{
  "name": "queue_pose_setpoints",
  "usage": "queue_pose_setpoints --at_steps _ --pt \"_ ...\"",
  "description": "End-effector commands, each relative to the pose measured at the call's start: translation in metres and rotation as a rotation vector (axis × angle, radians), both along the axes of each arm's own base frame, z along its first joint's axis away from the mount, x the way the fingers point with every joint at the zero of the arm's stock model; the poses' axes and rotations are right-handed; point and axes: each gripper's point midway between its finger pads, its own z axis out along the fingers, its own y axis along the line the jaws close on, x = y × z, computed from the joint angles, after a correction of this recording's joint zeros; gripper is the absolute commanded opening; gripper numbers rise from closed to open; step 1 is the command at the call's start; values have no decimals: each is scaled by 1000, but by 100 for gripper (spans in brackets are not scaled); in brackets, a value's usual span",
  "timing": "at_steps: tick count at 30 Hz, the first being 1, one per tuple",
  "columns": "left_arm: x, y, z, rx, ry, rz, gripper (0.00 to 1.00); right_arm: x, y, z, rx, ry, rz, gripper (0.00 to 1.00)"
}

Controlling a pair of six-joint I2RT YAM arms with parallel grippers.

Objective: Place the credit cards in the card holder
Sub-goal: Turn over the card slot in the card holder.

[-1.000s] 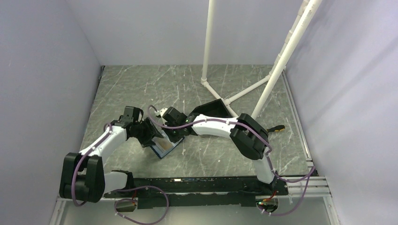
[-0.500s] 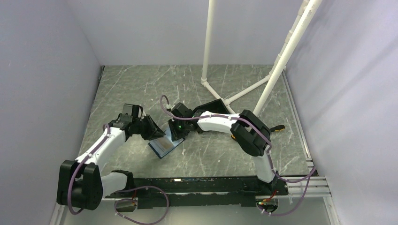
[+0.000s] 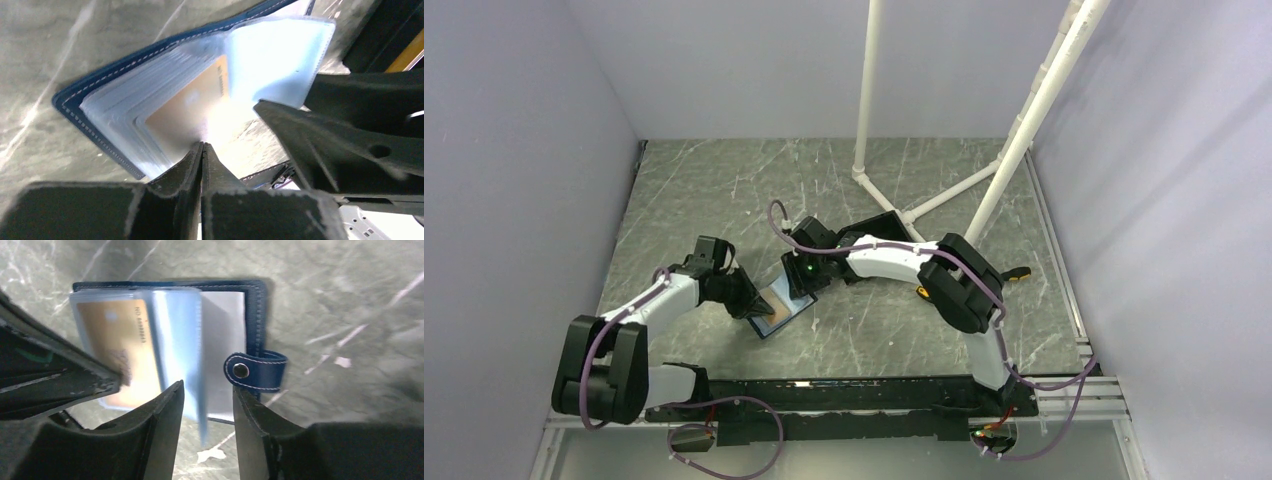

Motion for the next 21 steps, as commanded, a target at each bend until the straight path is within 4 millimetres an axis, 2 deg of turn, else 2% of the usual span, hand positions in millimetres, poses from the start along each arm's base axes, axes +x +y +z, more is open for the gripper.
queue_pose_setpoints --at_steps 1,6,9,16,18,21 --pt "-16 19 -11 110 35 41 8 26 -22 15 -87 -148 -17 47" --pt "-16 26 -17 154 50 54 6 37 -38 17 -189 -227 -11 56" --pt "-17 29 -20 173 57 50 6 38 -46 29 -225 -262 2 62" --pt "-17 26 -17 157 43 34 4 31 -42 95 -104 -298 84 67" --pt "-15 26 -14 155 33 28 4 38 -49 110 -81 -302 68 69" --pt "-13 25 -9 153 13 22 5 57 -68 119 -58 -297 27 75"
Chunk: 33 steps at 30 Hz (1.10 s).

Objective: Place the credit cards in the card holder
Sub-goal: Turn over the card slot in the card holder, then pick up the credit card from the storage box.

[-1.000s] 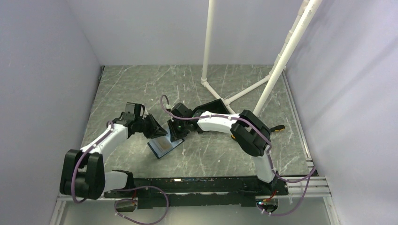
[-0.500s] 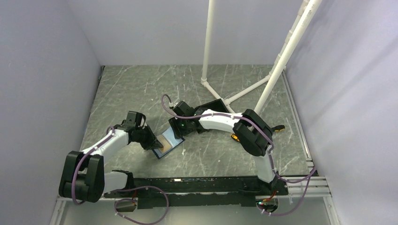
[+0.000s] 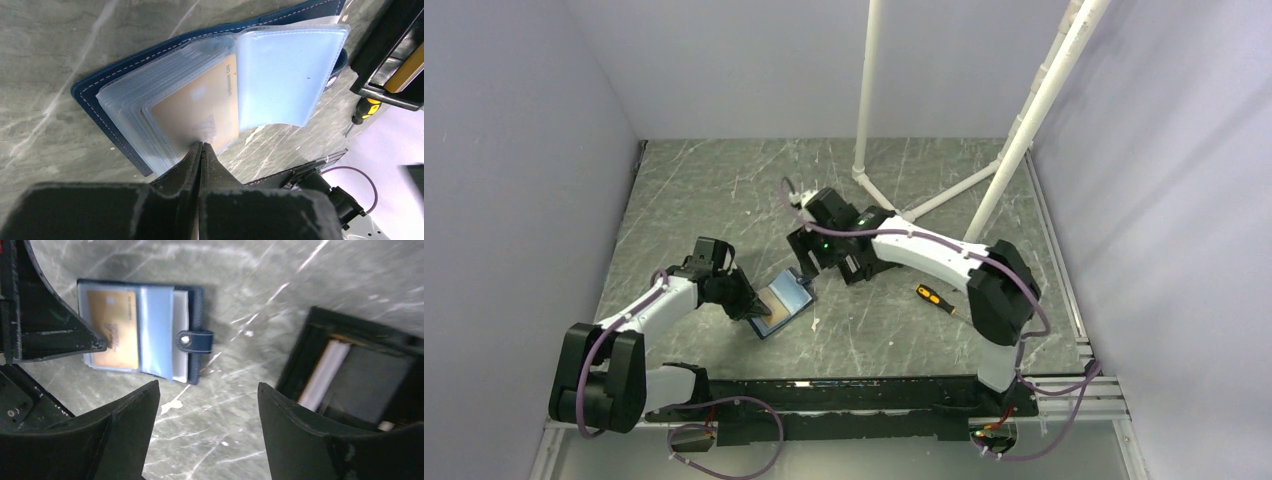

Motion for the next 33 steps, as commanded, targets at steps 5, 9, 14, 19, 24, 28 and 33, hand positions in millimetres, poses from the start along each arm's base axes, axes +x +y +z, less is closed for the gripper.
queue_pose_setpoints --at_steps 5,9,14,19,24,28,33 --pt "-5 14 -3 90 0 -8 5 59 -49 34 81 22 -83 81" --pt "-6 14 -2 88 -3 -14 5 71 -59 19 84 94 -118 82" --pt "-6 14 -1 84 -7 -11 5 69 -57 -2 83 182 -125 80" --pt "-6 14 0 85 -7 -13 5 61 -51 -13 103 248 -118 77" --pt "-5 14 1 84 -11 -11 5 56 -47 -17 126 279 -108 74" --pt "-6 14 0 84 -6 -9 5 56 -47 -20 125 285 -106 71" --pt "-6 14 0 82 -5 -8 5 56 -46 -19 128 287 -99 65"
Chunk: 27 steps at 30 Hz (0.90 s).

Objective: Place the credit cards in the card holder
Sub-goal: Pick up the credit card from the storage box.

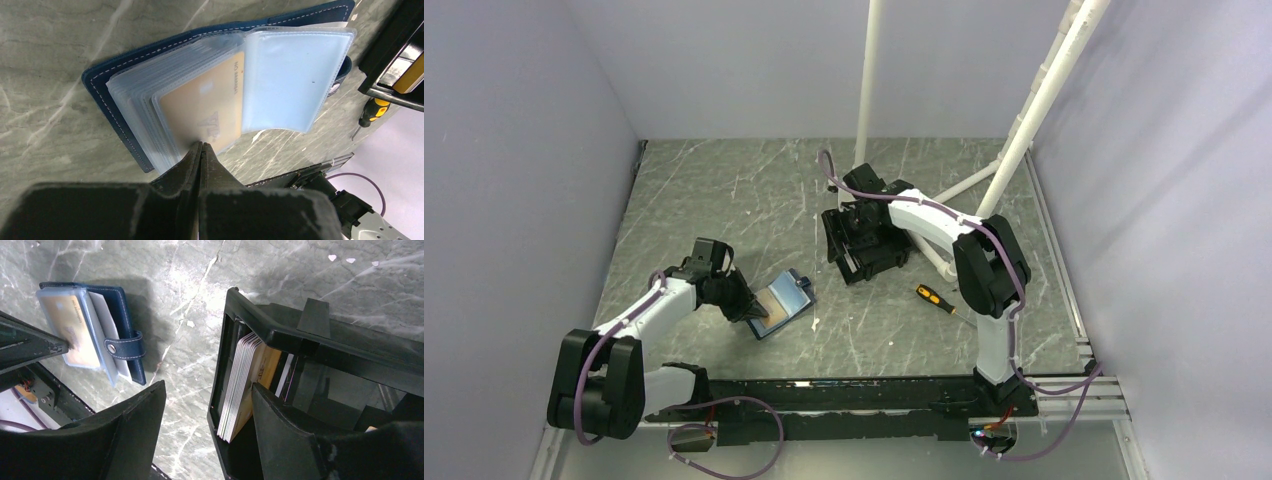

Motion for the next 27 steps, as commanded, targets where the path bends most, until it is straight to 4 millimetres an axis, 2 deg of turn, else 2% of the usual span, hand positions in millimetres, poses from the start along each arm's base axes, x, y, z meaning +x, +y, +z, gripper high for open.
queue_pose_setpoints --at_steps 1,6,10,14,20,27 --pt "-1 8 -1 52 -5 -8 5 7 8 9 37 -22 9 65" --pt "-1 8 -1 52 -7 -9 5 9 3 2 8 -28 -9 70" --pt "-1 8 0 53 -9 -8 5 8 4 -5 6 -9 -9 70" --pt "-2 9 0 54 -7 -6 5 4 7 -1 38 0 -3 66" --pt "-2 10 1 59 -12 -2 5 7 7 11 65 -15 -10 52" --pt "-1 9 1 58 -11 -3 5 8 5 16 86 -16 -14 47"
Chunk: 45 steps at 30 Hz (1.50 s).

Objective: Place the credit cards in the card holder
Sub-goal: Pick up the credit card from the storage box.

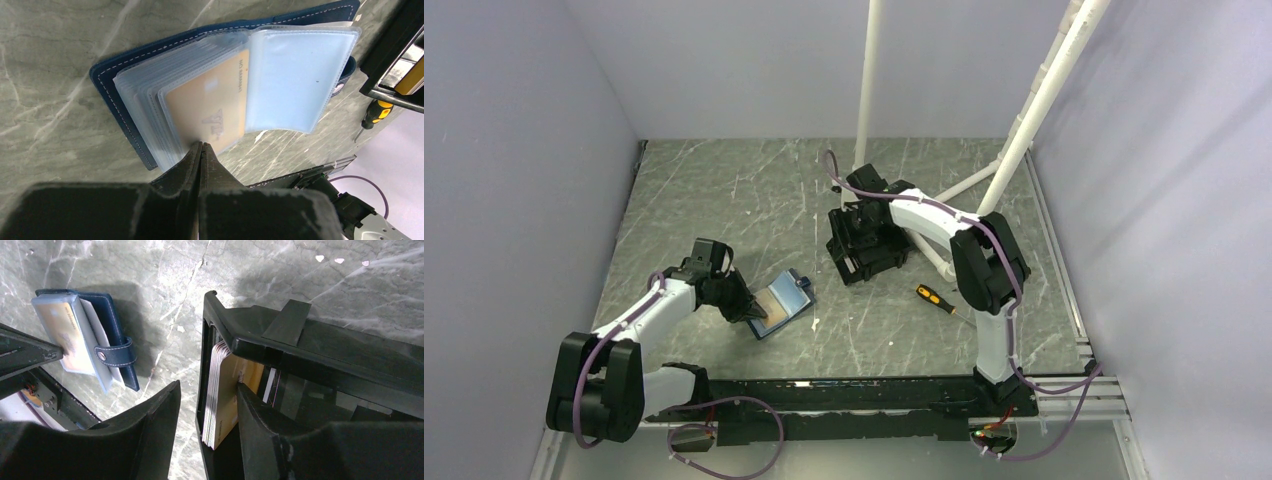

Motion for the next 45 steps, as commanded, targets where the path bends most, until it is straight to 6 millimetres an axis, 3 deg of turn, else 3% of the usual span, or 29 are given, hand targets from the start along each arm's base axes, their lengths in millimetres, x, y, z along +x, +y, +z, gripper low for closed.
queue_pose_setpoints --at_steps 1,18,26,32,41,45 --pt "0 7 1 44 -11 -8 5 5 7 27 78 -50 4 47" --pt "1 7 1 45 -13 -6 5 6 7 39 112 -60 5 43" --pt "0 8 1 47 -12 -6 5 7 5 33 96 -55 -3 26" --pt "1 8 2 50 -14 -6 5 12 -1 44 79 -99 -29 21" --pt "3 7 3 45 -17 -5 5 25 -12 65 41 -194 -84 2" --pt "9 4 16 30 -50 -19 9 30 -18 71 27 -224 -107 0"
